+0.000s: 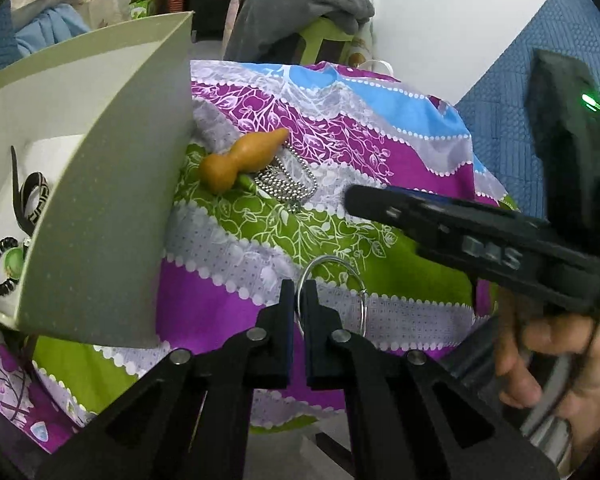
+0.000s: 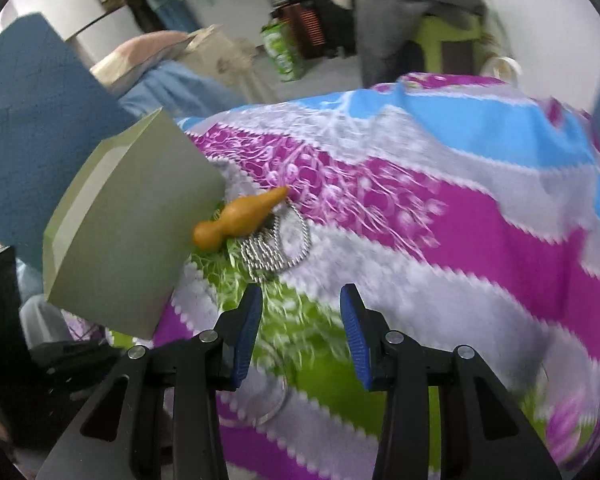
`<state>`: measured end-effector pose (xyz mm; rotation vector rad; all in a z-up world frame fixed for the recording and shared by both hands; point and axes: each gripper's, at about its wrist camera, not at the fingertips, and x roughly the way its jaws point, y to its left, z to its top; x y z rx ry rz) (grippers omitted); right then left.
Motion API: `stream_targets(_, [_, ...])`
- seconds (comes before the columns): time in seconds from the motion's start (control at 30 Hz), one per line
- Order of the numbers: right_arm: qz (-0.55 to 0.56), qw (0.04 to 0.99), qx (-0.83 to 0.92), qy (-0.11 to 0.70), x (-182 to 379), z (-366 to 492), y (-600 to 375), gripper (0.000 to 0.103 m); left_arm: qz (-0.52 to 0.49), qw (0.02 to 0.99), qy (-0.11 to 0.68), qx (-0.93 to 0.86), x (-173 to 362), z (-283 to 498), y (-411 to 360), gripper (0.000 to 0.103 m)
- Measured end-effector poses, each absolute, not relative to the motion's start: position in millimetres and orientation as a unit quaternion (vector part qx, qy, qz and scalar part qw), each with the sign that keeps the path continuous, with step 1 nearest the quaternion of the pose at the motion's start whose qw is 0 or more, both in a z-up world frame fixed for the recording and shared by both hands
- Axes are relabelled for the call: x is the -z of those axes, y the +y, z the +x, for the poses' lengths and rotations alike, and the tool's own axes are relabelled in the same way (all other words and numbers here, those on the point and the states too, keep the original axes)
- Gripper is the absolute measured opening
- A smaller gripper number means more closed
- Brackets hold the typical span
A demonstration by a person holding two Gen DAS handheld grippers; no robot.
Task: Organize jewelry
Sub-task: 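Grasp the silver ball chain with the right gripper while the left gripper holds the hoop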
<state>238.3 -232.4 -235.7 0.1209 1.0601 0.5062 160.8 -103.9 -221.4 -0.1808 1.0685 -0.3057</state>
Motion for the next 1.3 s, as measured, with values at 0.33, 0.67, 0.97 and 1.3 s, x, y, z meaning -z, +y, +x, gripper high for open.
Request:
stream_targets(0.33, [0.017,0.82,-0.281,0.499,251.6,259.3,-201.3,0.031,-0.111,0.841,0.51,0.147,222.5,159.6,-93.1,0.003])
stream_targets(0.67, [-0.067,0.83,-0.272,0.482,257.8,259.7,-175.5,0.019,-0.13,0.836,0.513,0.143,223.9,158.9,-84.7,0.003])
stream_targets(0.97, [-0.059,0.844,-0.207,0.491,254.9,255.9,-198.9,0.005,-0.13,0.839,0.51,0.142,221.4,157.6,-81.4,0.003])
stream_targets(1.3, [0.011,0.869,-0.142,0.474,222.0,226.7,-256.5,0.005,-0.127,0.843,0.5,0.151,212.6,154.6,-82.6,0.003])
